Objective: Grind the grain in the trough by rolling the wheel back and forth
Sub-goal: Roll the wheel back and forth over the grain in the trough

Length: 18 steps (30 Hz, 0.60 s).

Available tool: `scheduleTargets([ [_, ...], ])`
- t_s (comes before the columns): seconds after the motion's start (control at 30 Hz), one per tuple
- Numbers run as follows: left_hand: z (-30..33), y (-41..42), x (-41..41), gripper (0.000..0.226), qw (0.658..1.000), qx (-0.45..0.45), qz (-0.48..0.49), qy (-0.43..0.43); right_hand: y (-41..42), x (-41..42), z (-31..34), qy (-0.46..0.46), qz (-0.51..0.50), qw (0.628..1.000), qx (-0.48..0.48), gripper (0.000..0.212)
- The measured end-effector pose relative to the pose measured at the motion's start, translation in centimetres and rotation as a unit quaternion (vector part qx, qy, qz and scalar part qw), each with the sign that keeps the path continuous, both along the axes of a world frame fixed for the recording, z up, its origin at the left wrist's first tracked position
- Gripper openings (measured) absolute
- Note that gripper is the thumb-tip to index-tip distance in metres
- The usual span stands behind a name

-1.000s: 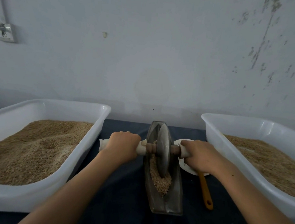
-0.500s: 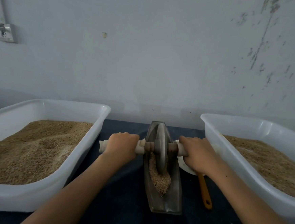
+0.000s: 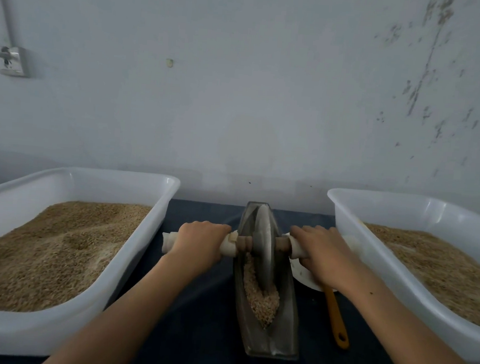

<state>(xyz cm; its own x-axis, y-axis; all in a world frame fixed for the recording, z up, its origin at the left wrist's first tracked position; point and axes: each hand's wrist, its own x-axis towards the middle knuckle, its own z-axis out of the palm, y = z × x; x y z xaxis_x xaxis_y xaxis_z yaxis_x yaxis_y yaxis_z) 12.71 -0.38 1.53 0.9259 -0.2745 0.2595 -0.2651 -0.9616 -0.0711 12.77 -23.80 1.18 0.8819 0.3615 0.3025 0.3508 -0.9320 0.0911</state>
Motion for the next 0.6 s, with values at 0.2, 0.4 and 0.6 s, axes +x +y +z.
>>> scheduleTargets([
  [0.2,-1.2,0.1,0.2,0.022,0.997,-0.021,0.002,-0.069,0.3,0.4,-0.8,-0.06,-0.016,0.998,-0.018,0.031],
  [0.4,-0.3,-0.1,-0.3,0.016,0.999,0.01,0.005,-0.037,-0.1,-0.5,0.2,0.037,0.004,0.999,0.029,0.019],
  [0.6,0.7,0.0,-0.5,0.018,0.998,0.04,0.002,0.04,0.2,-0.9,1.6,0.146,-0.024,0.988,0.043,0.021],
])
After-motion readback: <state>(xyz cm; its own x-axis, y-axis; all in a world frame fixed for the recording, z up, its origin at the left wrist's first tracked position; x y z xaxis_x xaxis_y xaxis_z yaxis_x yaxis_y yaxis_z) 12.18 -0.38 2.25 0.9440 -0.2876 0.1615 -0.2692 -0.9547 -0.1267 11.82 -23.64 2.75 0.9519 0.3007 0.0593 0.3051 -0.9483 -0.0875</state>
